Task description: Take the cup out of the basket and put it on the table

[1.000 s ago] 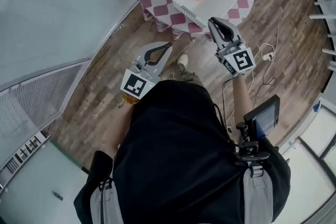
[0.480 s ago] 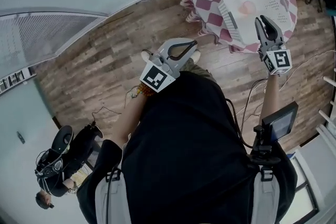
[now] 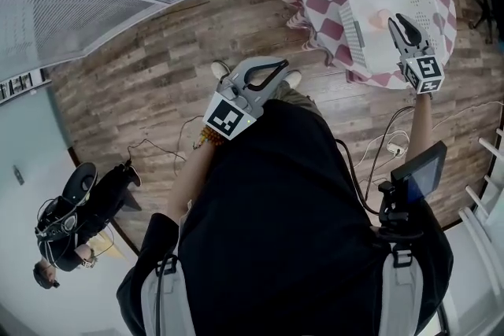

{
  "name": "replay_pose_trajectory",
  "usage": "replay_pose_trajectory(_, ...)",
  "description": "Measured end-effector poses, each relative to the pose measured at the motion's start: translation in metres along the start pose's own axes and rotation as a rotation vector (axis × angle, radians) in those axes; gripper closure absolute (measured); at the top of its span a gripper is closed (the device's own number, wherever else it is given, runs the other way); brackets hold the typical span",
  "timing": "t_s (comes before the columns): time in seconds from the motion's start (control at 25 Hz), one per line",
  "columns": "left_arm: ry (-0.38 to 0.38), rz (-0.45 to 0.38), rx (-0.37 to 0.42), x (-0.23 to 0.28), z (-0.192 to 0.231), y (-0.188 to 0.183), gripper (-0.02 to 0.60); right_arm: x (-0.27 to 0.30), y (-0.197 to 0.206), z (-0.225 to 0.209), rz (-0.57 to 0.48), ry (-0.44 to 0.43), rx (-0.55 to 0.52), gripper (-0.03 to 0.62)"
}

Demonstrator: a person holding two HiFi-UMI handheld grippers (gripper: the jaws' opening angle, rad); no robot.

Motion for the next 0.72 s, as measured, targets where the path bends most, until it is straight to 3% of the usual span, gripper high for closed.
replay_pose_trajectory(0.12,-0.011,-0.002,-0.046,-0.004,-0.007,0.000,0.575,-0.003,0.011,-0.002,0.053,-0.015,-0.017,0.496)
replay_pose_trajectory(0.24,0.016,-0.030,0.023,-0.005,-0.006,-0.003,0.575,0.002,0.027,-0.007,0.112,-0.019,-0.029,0.494)
replay_pose_trajectory(0.4,0.026,0.009,0.076,-0.016,-0.002,0.002,0.575,0.030,0.053,-0.008,0.210,-0.060,-0.061,0.485)
replay_pose_trajectory(0.72,0.031,0.009,0.017,-0.001,-0.013,0.005,0.575,0.044,0.101,-0.029,0.476,-0.142,-0.159,0.461)
Point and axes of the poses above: the fingertips, and each gripper's own axes: x forward along the fingers, z to its left, y out of its underside, the point moved 6 cm from there along -x, backward along the fingers, and after that the axes turned 5 degrees about -y, right-handed, at the moved point
